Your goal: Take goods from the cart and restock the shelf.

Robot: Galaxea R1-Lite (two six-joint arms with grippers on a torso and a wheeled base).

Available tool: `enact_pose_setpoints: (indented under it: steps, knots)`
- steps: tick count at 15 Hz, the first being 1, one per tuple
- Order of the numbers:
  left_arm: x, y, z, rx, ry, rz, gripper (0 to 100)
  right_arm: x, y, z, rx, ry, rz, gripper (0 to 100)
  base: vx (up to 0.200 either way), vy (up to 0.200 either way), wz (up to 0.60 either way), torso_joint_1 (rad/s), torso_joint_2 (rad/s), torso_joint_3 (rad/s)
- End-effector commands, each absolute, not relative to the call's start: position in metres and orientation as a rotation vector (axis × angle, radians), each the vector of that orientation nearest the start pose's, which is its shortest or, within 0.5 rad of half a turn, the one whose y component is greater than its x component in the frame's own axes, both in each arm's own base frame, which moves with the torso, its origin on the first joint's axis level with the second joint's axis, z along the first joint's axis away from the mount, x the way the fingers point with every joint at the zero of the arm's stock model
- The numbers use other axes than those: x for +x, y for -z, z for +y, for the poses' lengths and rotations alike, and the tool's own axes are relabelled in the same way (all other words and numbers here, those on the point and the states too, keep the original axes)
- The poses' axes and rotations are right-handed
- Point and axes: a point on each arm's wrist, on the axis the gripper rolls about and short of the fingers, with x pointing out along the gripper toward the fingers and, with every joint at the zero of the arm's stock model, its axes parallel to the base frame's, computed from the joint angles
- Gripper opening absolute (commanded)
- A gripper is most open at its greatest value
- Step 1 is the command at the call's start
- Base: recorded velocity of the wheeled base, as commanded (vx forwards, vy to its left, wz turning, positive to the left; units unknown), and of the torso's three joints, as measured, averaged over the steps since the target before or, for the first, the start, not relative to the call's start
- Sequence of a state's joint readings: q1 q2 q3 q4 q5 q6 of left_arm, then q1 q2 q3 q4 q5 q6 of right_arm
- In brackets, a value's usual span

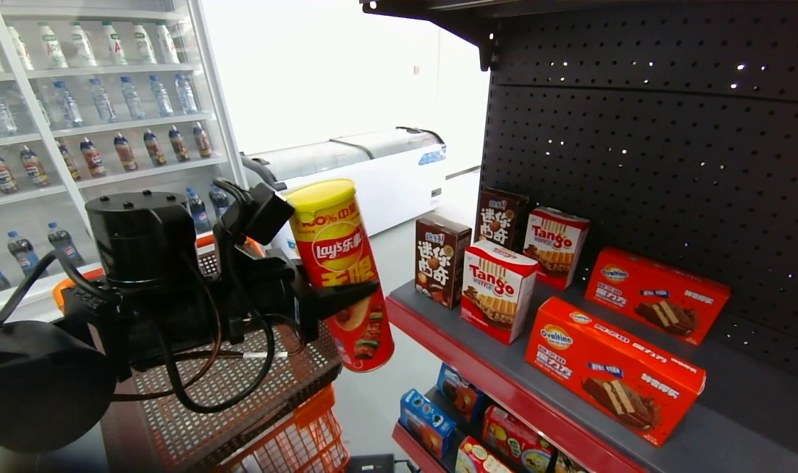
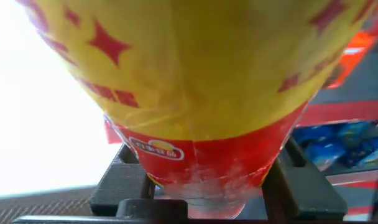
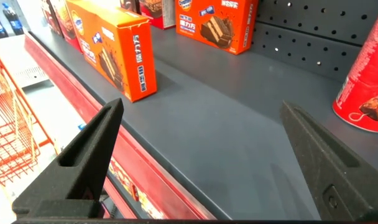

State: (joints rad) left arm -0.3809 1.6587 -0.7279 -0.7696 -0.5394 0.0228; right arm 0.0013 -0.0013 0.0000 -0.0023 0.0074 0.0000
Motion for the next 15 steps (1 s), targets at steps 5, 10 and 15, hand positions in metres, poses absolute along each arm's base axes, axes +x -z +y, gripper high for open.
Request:
enact_pose_setpoints:
  steps: [5,10,15]
  knots:
    - [0.215,-0.217,-0.149,-0.014,1.066,0.105,0,-0.023,-0.076,0.000,0.000,-0.009,-0.003,100,0.000,0.000,0.00,0.000,0.00,0.000]
    - [0.206,-0.211,-0.153,0.005,0.976,0.120,0,-0.023,-0.076,0.000,0.000,-0.009,-0.003,100,0.000,0.000,0.00,0.000,0.00,0.000]
    - [0.196,-0.207,-0.148,0.002,1.093,0.139,0,-0.023,-0.076,0.000,0.000,-0.009,-0.003,100,0.000,0.000,0.00,0.000,0.00,0.000]
